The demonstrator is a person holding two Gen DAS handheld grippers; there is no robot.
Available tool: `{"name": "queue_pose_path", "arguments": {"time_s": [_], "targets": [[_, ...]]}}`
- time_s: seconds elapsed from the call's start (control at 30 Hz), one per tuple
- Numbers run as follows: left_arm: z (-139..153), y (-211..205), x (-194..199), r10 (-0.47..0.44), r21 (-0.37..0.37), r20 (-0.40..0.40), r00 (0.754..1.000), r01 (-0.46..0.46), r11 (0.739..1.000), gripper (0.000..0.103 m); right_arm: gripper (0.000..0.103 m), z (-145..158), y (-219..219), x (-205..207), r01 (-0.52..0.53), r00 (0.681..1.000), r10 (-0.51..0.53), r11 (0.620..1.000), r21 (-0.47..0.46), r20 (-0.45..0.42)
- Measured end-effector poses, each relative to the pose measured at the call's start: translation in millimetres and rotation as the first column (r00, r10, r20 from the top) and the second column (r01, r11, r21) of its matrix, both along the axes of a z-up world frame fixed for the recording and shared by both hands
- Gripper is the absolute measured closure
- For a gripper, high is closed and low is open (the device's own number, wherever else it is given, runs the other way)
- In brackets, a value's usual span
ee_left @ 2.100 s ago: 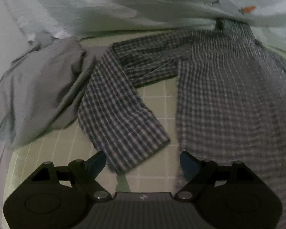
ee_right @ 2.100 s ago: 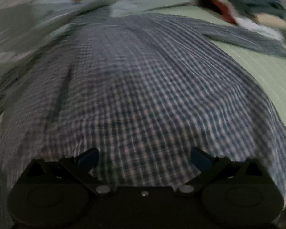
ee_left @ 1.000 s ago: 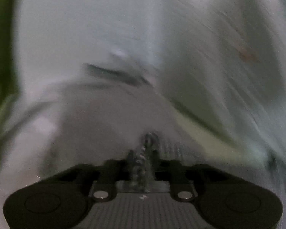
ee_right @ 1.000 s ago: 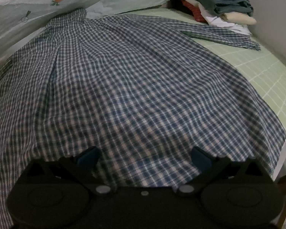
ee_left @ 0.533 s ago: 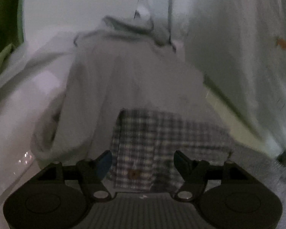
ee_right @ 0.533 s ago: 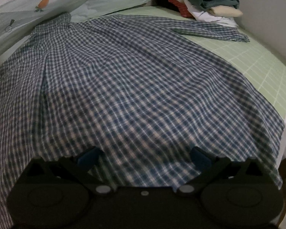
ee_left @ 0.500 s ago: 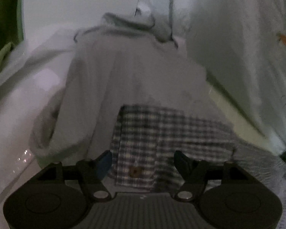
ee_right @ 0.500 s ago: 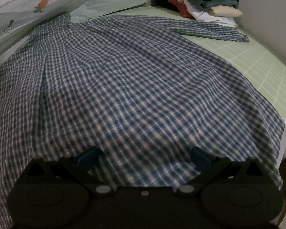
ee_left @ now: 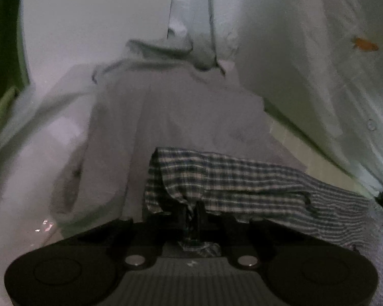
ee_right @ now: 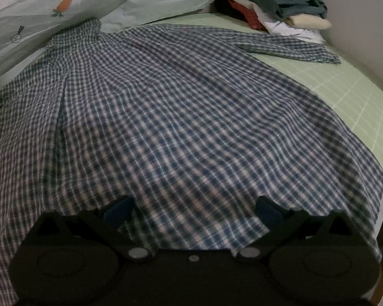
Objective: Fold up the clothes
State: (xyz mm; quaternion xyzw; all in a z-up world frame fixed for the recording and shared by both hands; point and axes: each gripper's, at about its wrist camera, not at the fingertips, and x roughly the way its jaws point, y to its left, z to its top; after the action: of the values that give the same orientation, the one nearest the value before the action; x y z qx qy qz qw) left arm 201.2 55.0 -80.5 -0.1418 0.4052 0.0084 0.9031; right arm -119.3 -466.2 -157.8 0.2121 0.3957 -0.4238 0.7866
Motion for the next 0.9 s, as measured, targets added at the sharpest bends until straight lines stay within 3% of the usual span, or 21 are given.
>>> {"name": "queue_pose_path", "arguments": {"time_s": [0.27,0.57,0.7,0.83,0.9], "targets": [[20,5,-53,0.047,-0.030,0.002,0.999,-0.047,0.998,0.095,0.000,0,-9,-7,-0.098,0.995,0.098,0.995,-0.014,0.010],[-4,9,-119,0.101,-0.039,-0.123,0.987,-0.107,0.994,0.095,0.000,0,-30,-24,-0.146,0.989,0.146,0.989,-0.006,0.007],[-24,9,-131,0.116,-0.045,-0.214,0.970,-0.128,0.991,0.083,0.000,0,-31,-27,-0.178,0.984,0.178,0.984,0.004,0.001],[-23,-7,-144,0.089,0.009,-0.214,0.973,-0.090,0.996,0.068,0.000,4,-32,-32,-0.234,0.971,0.236,0.971,0.045,-0.026],[-19,-17,-151,0.070,0.034,-0.201,0.977,-0.064,0.997,0.055,0.000,6,-35,-40,-0.241,0.969,0.243,0.970,0.032,-0.046]]}}
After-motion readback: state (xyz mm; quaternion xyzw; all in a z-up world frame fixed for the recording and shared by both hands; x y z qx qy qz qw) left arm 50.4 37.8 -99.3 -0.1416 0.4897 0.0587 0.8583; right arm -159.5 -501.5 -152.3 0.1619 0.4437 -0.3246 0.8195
